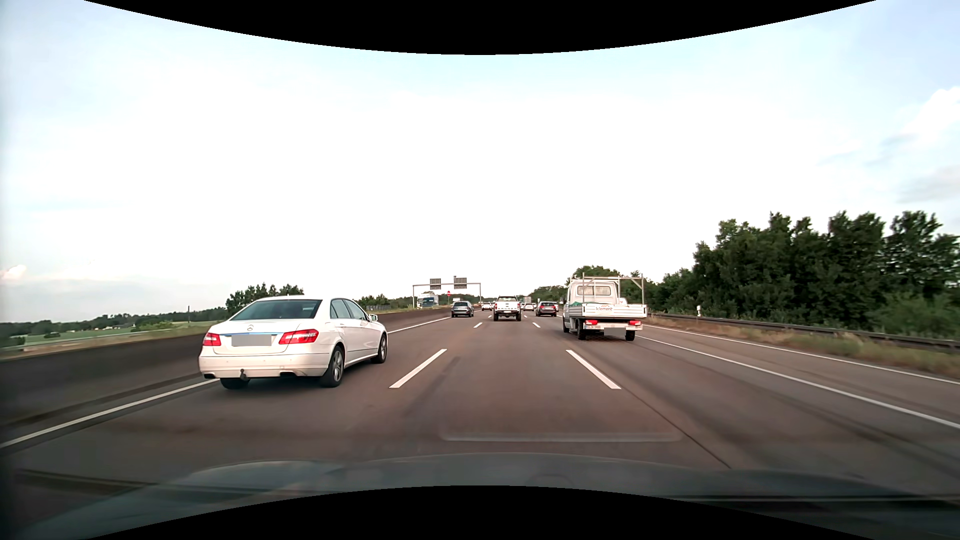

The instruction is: Follow the waypoints while adhering to traffic rules and regulations

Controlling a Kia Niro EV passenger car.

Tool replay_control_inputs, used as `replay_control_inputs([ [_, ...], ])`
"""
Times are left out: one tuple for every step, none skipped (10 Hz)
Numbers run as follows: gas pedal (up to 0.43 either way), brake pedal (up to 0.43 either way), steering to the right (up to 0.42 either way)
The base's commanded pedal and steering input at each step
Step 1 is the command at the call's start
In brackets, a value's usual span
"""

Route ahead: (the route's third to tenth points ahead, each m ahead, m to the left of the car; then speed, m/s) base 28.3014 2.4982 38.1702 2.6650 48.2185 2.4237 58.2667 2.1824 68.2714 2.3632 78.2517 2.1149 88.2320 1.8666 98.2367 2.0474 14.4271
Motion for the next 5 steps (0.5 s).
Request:
replay_control_inputs([
  [0.157, 0.0, -0.002],
  [0.157, 0.0, -0.002],
  [0.157, 0.0, -0.003],
  [0.157, 0.0, -0.003],
  [0.157, 0.0, -0.003],
])
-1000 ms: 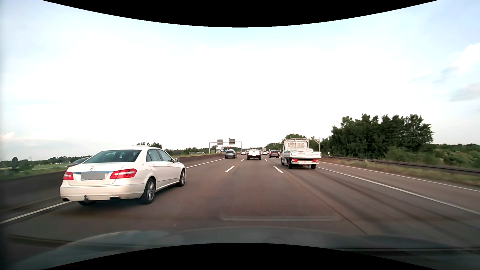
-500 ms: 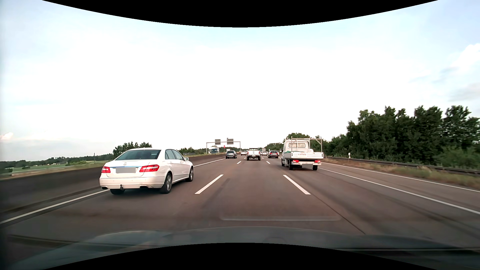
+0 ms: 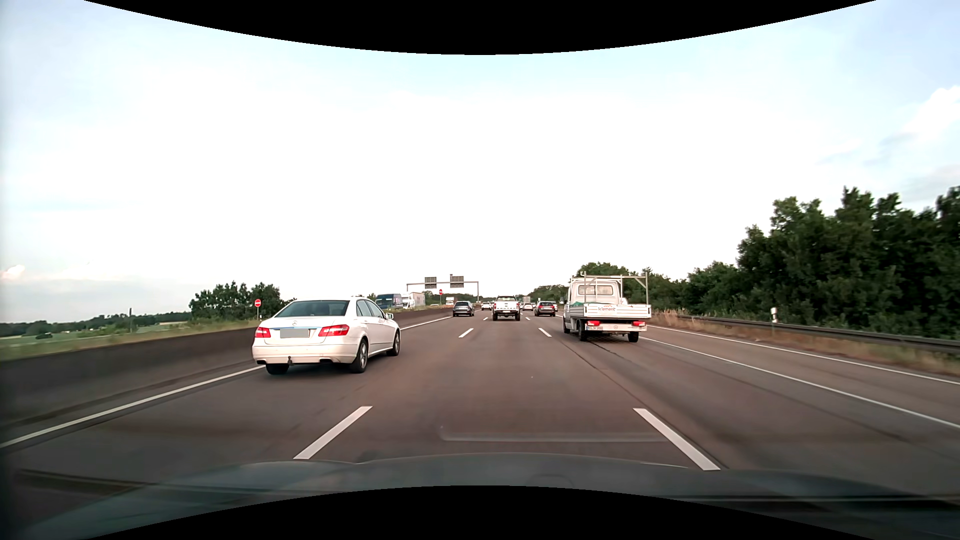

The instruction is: Follow the waypoints while adhering to traffic rules and regulations

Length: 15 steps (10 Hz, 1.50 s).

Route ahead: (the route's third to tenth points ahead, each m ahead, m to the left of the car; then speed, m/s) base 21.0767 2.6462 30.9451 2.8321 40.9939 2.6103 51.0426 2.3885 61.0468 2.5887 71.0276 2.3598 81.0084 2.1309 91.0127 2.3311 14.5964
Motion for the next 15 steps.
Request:
replay_control_inputs([
  [0.157, 0.0, -0.004],
  [0.157, 0.0, -0.005],
  [0.157, 0.0, -0.005],
  [0.157, 0.0, -0.005],
  [0.157, 0.0, -0.005],
  [0.157, 0.0, -0.005],
  [0.157, 0.0, -0.005],
  [0.157, 0.0, -0.004],
  [0.157, 0.0, -0.004],
  [0.157, 0.0, -0.004],
  [0.15, 0.0, -0.004],
  [0.15, 0.0, -0.004],
  [0.138, 0.0, -0.004],
  [0.118, 0.0, -0.004],
  [0.098, 0.0, -0.004],
])
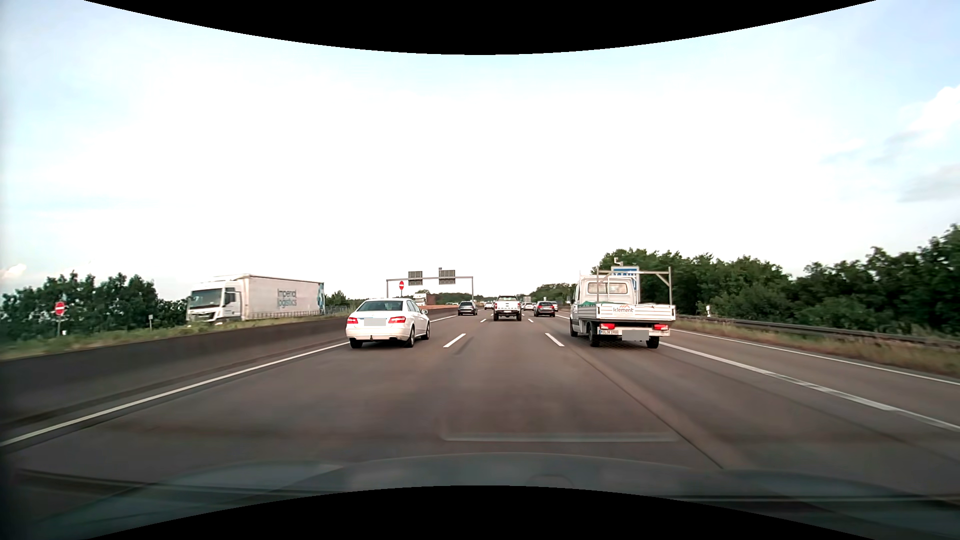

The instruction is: Follow the waypoints while adhering to traffic rules and regulations

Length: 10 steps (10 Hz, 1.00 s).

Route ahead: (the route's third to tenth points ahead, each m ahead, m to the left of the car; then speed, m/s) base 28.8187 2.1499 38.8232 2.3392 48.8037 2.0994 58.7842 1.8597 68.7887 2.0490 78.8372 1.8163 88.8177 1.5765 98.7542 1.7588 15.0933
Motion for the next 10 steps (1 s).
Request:
replay_control_inputs([
  [0.087, 0.0, -0.004],
  [0.087, 0.0, -0.004],
  [0.067, 0.0, -0.004],
  [0.059, 0.0, -0.004],
  [0.047, 0.0, -0.004],
  [0.028, 0.0, -0.004],
  [0.008, 0.0, -0.004],
  [0.0, 0.0, -0.004],
  [0.0, 0.0, -0.004],
  [0.0, 0.0, -0.004],
])
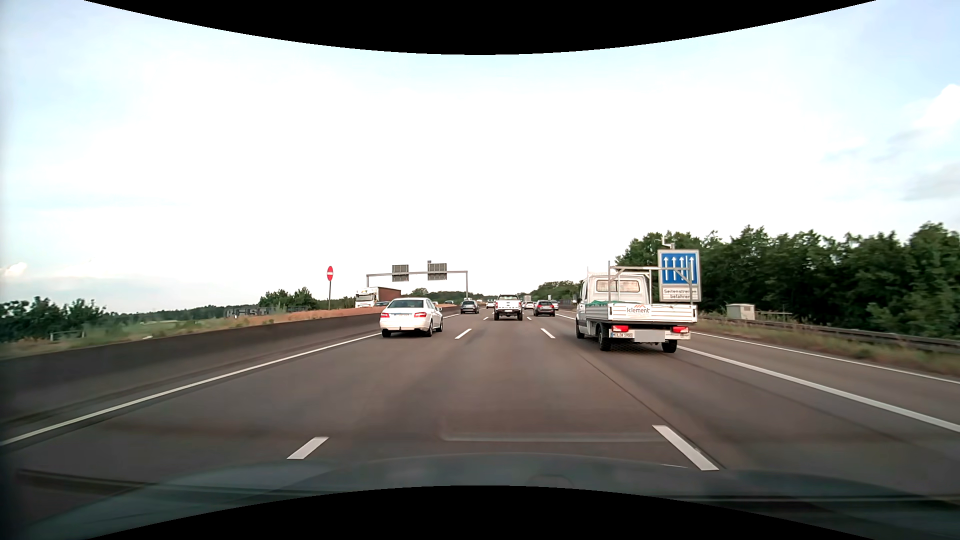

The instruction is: Follow the waypoints while adhering to traffic rules and regulations

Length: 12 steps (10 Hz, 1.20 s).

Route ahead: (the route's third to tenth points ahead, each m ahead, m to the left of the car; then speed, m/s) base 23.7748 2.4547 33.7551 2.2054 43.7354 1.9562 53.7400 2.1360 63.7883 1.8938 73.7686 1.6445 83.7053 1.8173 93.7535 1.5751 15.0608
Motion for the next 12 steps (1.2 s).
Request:
replay_control_inputs([
  [0.0, 0.0, -0.004],
  [0.0, 0.0, -0.004],
  [0.0, 0.0, -0.004],
  [0.0, 0.0, -0.004],
  [0.0, 0.0, -0.004],
  [0.0, 0.0, -0.004],
  [0.0, 0.0, -0.004],
  [0.0, 0.0, -0.004],
  [0.0, 0.0, -0.004],
  [0.0, 0.0, -0.004],
  [0.0, 0.0, -0.004],
  [0.0, 0.0, -0.004],
])
